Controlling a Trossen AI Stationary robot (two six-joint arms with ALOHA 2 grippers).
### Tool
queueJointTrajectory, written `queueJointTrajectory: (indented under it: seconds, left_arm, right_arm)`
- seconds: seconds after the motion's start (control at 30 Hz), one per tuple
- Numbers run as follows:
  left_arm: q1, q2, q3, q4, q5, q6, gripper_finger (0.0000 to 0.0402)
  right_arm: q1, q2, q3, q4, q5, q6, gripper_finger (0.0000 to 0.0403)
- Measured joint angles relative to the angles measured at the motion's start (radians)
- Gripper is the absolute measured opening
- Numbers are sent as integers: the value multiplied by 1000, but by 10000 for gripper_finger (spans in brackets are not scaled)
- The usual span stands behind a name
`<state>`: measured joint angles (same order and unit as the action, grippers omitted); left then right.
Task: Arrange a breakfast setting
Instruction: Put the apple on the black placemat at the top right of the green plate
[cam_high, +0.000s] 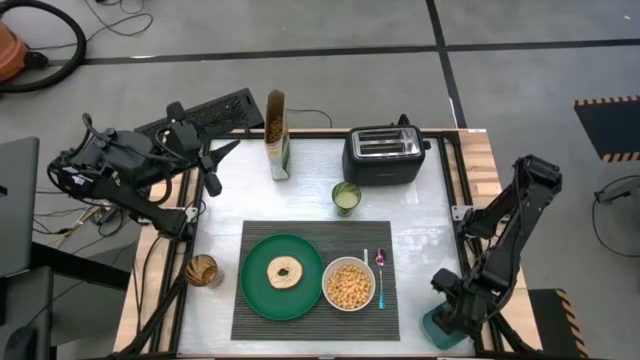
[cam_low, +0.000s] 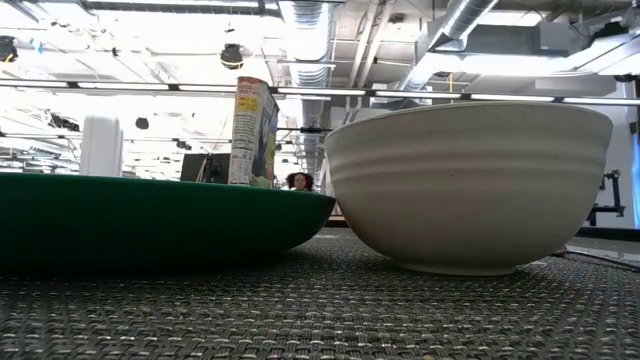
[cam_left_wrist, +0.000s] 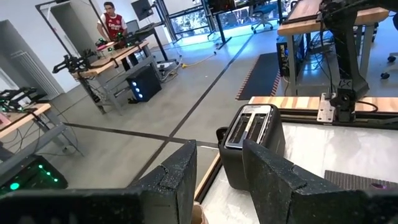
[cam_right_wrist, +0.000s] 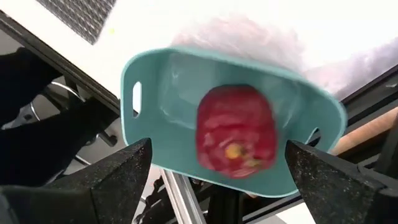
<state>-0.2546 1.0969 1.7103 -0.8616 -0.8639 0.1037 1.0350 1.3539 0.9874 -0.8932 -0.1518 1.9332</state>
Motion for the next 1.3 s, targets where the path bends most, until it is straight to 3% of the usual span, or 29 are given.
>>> queueJointTrajectory:
  seconds: [0.37, 0.7, 1.03, 1.3]
  left_arm:
    - [2, 0, 0, 0, -14, 8, 117]
    - [13, 0, 0, 0, -15, 7, 117]
    - [71, 0, 0, 0, 1, 24, 117]
    - [81, 2, 0, 0, 20, 8, 117]
  right_arm:
    - [29, 134, 0, 59, -8, -19, 400]
    - [29, 98, 0, 76, -8, 9, 391]
    - [62, 112, -1, 42, -65, -435, 389]
    - [65, 170, 0, 97, -83, -492, 389]
